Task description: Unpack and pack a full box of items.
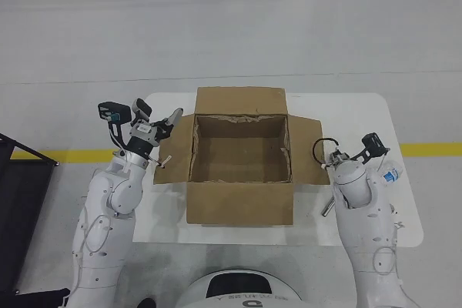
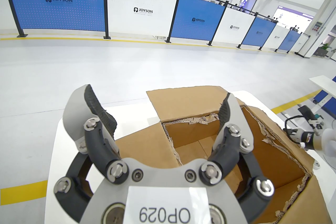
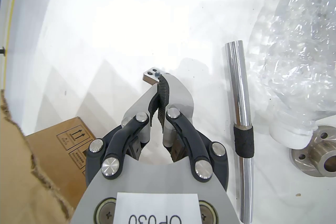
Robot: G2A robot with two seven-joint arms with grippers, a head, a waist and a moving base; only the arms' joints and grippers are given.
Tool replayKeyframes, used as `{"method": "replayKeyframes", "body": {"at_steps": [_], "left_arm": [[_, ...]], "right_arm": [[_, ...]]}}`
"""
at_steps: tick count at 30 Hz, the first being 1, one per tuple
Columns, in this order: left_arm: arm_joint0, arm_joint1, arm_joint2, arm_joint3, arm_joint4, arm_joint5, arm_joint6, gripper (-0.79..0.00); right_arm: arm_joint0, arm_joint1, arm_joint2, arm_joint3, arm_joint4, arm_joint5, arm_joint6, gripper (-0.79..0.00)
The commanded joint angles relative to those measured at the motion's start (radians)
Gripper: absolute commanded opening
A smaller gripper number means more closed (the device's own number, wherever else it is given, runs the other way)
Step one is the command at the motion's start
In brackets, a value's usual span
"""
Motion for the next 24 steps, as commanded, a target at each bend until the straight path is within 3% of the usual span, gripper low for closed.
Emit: {"method": "replayKeyframes", "body": {"at_steps": [1, 8, 13, 18, 21, 23, 24], "left_arm": [[0.000, 0.000, 0.000, 0.000, 0.000, 0.000, 0.000, 0.000], [0.000, 0.000, 0.000, 0.000, 0.000, 0.000, 0.000, 0.000], [0.000, 0.000, 0.000, 0.000, 0.000, 0.000, 0.000, 0.000], [0.000, 0.000, 0.000, 0.000, 0.000, 0.000, 0.000, 0.000], [0.000, 0.000, 0.000, 0.000, 0.000, 0.000, 0.000, 0.000], [0.000, 0.000, 0.000, 0.000, 0.000, 0.000, 0.000, 0.000], [0.000, 0.000, 0.000, 0.000, 0.000, 0.000, 0.000, 0.000]], "right_arm": [[-0.040, -0.003, 0.016, -0.047, 0.037, -0.021, -0.043, -0.785], [-0.141, -0.009, 0.054, -0.167, 0.140, -0.093, -0.124, -0.785], [-0.138, -0.010, 0.027, -0.171, 0.133, -0.096, -0.126, -0.785], [-0.046, -0.011, -0.031, -0.069, 0.091, -0.067, -0.114, -0.462], [0.030, -0.015, -0.087, 0.027, 0.021, -0.003, -0.150, -0.336], [0.071, -0.022, -0.107, 0.081, -0.007, 0.068, -0.211, -0.022], [0.088, -0.026, -0.117, 0.106, -0.013, 0.097, -0.240, 0.000]]}}
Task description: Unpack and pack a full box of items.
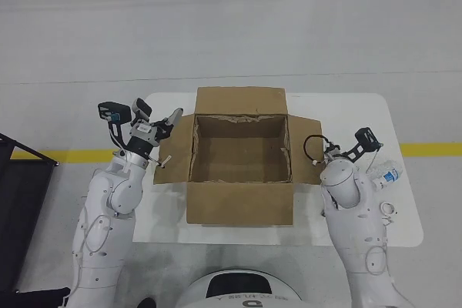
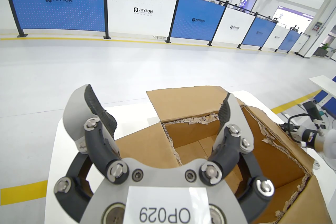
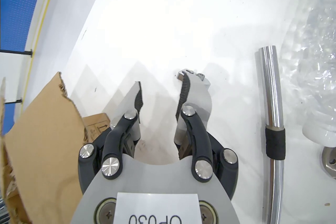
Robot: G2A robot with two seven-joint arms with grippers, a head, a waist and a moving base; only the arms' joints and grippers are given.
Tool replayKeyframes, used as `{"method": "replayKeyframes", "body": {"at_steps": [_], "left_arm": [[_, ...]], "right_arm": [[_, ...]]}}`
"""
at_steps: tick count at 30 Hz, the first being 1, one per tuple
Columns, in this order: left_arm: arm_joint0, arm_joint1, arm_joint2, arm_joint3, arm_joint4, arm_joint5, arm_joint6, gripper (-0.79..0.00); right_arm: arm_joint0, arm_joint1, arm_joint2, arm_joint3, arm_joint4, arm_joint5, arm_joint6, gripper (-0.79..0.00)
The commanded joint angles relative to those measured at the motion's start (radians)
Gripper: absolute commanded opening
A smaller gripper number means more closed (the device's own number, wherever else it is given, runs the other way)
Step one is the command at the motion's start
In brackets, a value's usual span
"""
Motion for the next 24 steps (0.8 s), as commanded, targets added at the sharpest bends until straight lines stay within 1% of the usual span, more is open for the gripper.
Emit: {"method": "replayKeyframes", "body": {"at_steps": [1, 6, 8, 14, 21, 22, 23, 24], "left_arm": [[0.000, 0.000, 0.000, 0.000, 0.000, 0.000, 0.000, 0.000], [0.000, 0.000, 0.000, 0.000, 0.000, 0.000, 0.000, 0.000], [0.000, 0.000, 0.000, 0.000, 0.000, 0.000, 0.000, 0.000], [0.000, 0.000, 0.000, 0.000, 0.000, 0.000, 0.000, 0.000], [0.000, 0.000, 0.000, 0.000, 0.000, 0.000, 0.000, 0.000], [0.000, 0.000, 0.000, 0.000, 0.000, 0.000, 0.000, 0.000], [0.000, 0.000, 0.000, 0.000, 0.000, 0.000, 0.000, 0.000], [0.000, 0.000, 0.000, 0.000, 0.000, 0.000, 0.000, 0.000]], "right_arm": [[0.032, -0.008, -0.018, 0.046, 0.010, 0.036, -0.038, 0.000], [0.043, -0.009, -0.006, 0.092, 0.024, 0.030, -0.053, 0.000], [0.047, -0.007, -0.015, 0.110, 0.004, 0.025, -0.027, 0.000], [0.087, 0.000, -0.051, 0.171, -0.092, 0.065, 0.055, 0.000], [0.137, 0.002, -0.091, 0.246, -0.179, 0.133, 0.129, 0.000], [0.144, 0.002, -0.095, 0.254, -0.190, 0.143, 0.135, -0.015], [0.150, 0.001, -0.098, 0.258, -0.194, 0.148, 0.142, -0.065], [0.153, 0.001, -0.098, 0.261, -0.196, 0.149, 0.147, -0.071]]}}
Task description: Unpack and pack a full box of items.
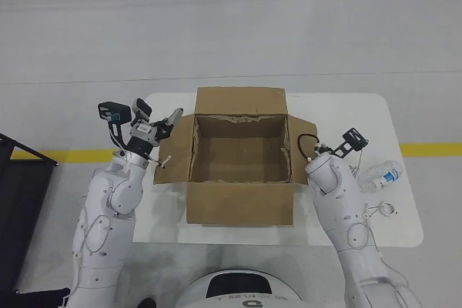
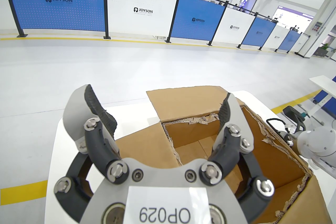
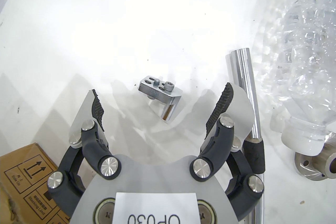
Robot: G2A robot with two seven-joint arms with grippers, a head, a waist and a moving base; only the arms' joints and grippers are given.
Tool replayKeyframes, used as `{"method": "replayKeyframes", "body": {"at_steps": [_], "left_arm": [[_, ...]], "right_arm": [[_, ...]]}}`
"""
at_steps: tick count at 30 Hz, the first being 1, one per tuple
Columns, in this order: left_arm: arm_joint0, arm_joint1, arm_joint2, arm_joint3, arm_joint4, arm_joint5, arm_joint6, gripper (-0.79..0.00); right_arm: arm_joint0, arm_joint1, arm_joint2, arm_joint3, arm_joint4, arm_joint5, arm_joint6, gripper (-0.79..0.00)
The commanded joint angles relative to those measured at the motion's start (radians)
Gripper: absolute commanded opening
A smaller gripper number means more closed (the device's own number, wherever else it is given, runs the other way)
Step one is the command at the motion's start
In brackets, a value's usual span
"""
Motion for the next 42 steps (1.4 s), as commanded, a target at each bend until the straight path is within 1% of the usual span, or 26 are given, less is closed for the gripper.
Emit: {"method": "replayKeyframes", "body": {"at_steps": [1, 3, 4, 6, 7, 8, 13, 14, 15, 16, 21, 25, 28, 34, 36, 40, 41, 42], "left_arm": [[0.000, 0.000, 0.000, 0.000, 0.000, 0.000, 0.000, 0.000], [0.000, 0.000, 0.000, 0.000, 0.000, 0.000, 0.000, 0.000], [0.000, 0.000, 0.000, 0.000, 0.000, 0.000, 0.000, 0.000], [0.000, 0.000, 0.000, 0.000, 0.000, 0.000, 0.000, 0.000], [0.000, 0.000, 0.000, 0.000, 0.000, 0.000, 0.000, 0.000], [0.000, 0.000, 0.000, 0.000, 0.000, 0.000, 0.000, 0.000], [0.000, 0.000, 0.000, 0.000, 0.000, 0.000, 0.000, 0.000], [0.000, 0.000, 0.000, 0.000, 0.000, 0.000, 0.000, 0.000], [0.000, 0.000, 0.000, 0.000, 0.000, 0.000, 0.000, 0.000], [0.000, 0.000, 0.000, 0.000, 0.000, 0.000, 0.000, 0.000], [0.000, 0.000, 0.000, 0.000, 0.000, 0.000, 0.000, 0.000], [0.000, 0.000, 0.000, 0.000, 0.000, 0.000, 0.000, 0.000], [0.000, 0.000, 0.000, 0.000, 0.000, 0.000, 0.000, 0.000], [0.000, 0.000, 0.000, 0.000, 0.000, 0.000, 0.000, 0.000], [0.000, 0.000, 0.000, 0.000, 0.000, 0.000, 0.000, 0.000], [0.000, 0.000, 0.000, 0.000, 0.000, 0.000, 0.000, 0.000], [0.000, 0.000, 0.000, 0.000, 0.000, 0.000, 0.000, 0.000], [0.000, 0.000, 0.000, 0.000, 0.000, 0.000, 0.000, 0.000]], "right_arm": [[0.006, 0.000, 0.001, 0.005, -0.003, 0.004, 0.009, -0.074], [0.009, 0.000, 0.005, 0.008, -0.004, 0.006, 0.016, -0.080], [0.011, 0.001, 0.009, 0.010, -0.005, 0.010, 0.019, -0.095], [0.014, 0.001, 0.011, 0.015, -0.007, 0.011, 0.024, -0.237], [0.016, 0.001, 0.013, 0.018, -0.007, 0.011, 0.027, -0.397], [0.019, 0.001, 0.017, 0.024, -0.006, 0.015, 0.029, -0.419], [0.024, 0.002, 0.036, 0.038, 0.004, 0.011, 0.033, -0.597], [0.021, 0.003, 0.042, 0.035, 0.005, 0.009, 0.032, -0.693], [0.018, 0.003, 0.046, 0.031, 0.005, 0.010, 0.030, -0.754], [0.013, 0.004, 0.051, 0.023, 0.008, 0.009, 0.028, -0.785], [-0.027, 0.004, 0.078, -0.043, 0.027, 0.003, 0.006, -0.785], [-0.081, 0.004, 0.109, -0.139, 0.071, -0.030, -0.022, -0.785], [-0.130, 0.001, 0.154, -0.225, 0.132, -0.053, -0.066, -0.785], [-0.222, -0.012, 0.243, -0.355, 0.315, -0.144, -0.183, -0.785], [-0.241, -0.015, 0.265, -0.369, 0.355, -0.174, -0.213, -0.785], [-0.246, -0.012, 0.268, -0.362, 0.364, -0.219, -0.189, -0.785], [-0.241, -0.010, 0.260, -0.355, 0.355, -0.225, -0.173, -0.723], [-0.235, -0.009, 0.247, -0.351, 0.346, -0.237, -0.155, -0.570]]}}
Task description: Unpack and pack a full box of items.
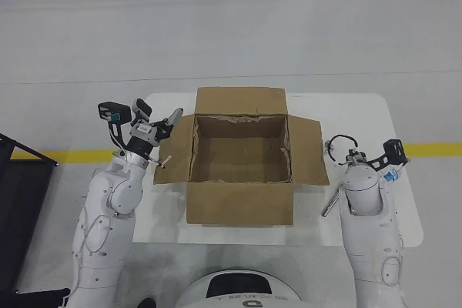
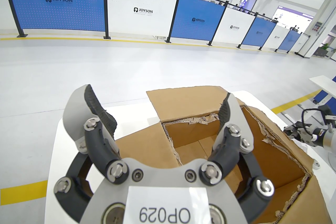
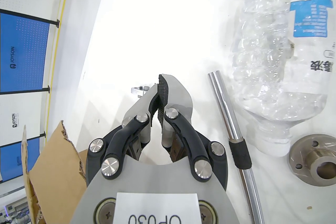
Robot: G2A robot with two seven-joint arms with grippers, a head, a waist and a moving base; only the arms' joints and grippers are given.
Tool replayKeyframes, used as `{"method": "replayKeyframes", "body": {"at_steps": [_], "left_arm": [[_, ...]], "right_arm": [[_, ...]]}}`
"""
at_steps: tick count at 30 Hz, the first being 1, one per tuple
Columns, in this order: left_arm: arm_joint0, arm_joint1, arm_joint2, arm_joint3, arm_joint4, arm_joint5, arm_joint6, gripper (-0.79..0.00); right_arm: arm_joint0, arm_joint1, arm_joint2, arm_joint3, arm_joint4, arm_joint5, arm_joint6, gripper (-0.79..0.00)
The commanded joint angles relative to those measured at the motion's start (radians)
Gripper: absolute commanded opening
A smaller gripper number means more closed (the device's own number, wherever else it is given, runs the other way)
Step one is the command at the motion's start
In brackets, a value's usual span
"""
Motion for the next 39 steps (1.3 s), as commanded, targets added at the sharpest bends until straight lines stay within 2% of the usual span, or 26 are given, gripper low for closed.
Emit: {"method": "replayKeyframes", "body": {"at_steps": [1, 3, 4, 5, 8, 9, 18, 23, 26, 32, 39], "left_arm": [[0.000, 0.000, 0.000, 0.000, 0.000, 0.000, 0.000, 0.000], [0.000, 0.000, 0.000, 0.000, 0.000, 0.000, 0.000, 0.000], [0.000, 0.000, 0.000, 0.000, 0.000, 0.000, 0.000, 0.000], [0.000, 0.000, 0.000, 0.000, 0.000, 0.000, 0.000, 0.000], [0.000, 0.000, 0.000, 0.000, 0.000, 0.000, 0.000, 0.000], [0.000, 0.000, 0.000, 0.000, 0.000, 0.000, 0.000, 0.000], [0.000, 0.000, 0.000, 0.000, 0.000, 0.000, 0.000, 0.000], [0.000, 0.000, 0.000, 0.000, 0.000, 0.000, 0.000, 0.000], [0.000, 0.000, 0.000, 0.000, 0.000, 0.000, 0.000, 0.000], [0.000, 0.000, 0.000, 0.000, 0.000, 0.000, 0.000, 0.000], [0.000, 0.000, 0.000, 0.000, 0.000, 0.000, 0.000, 0.000]], "right_arm": [[0.011, 0.002, -0.028, 0.010, -0.027, -0.020, 0.031, -0.542], [0.026, 0.002, -0.077, 0.028, -0.080, -0.012, 0.031, -0.419], [0.037, 0.001, -0.105, 0.042, -0.107, -0.005, 0.034, -0.403], [0.050, 0.000, -0.130, 0.063, -0.137, 0.011, 0.034, -0.342], [0.097, -0.003, -0.190, 0.126, -0.203, 0.048, 0.044, -0.031], [0.109, -0.004, -0.199, 0.141, -0.215, 0.058, 0.045, 0.000], [0.153, -0.001, -0.200, 0.190, -0.255, 0.088, 0.086, 0.000], [0.186, 0.002, -0.276, 0.260, -0.382, 0.095, 0.145, 0.000], [0.180, 0.001, -0.310, 0.259, -0.441, 0.106, 0.147, 0.000], [0.164, -0.001, -0.316, 0.236, -0.467, 0.126, 0.157, 0.000], [0.142, 0.000, -0.324, 0.211, -0.487, 0.082, 0.196, 0.000]]}}
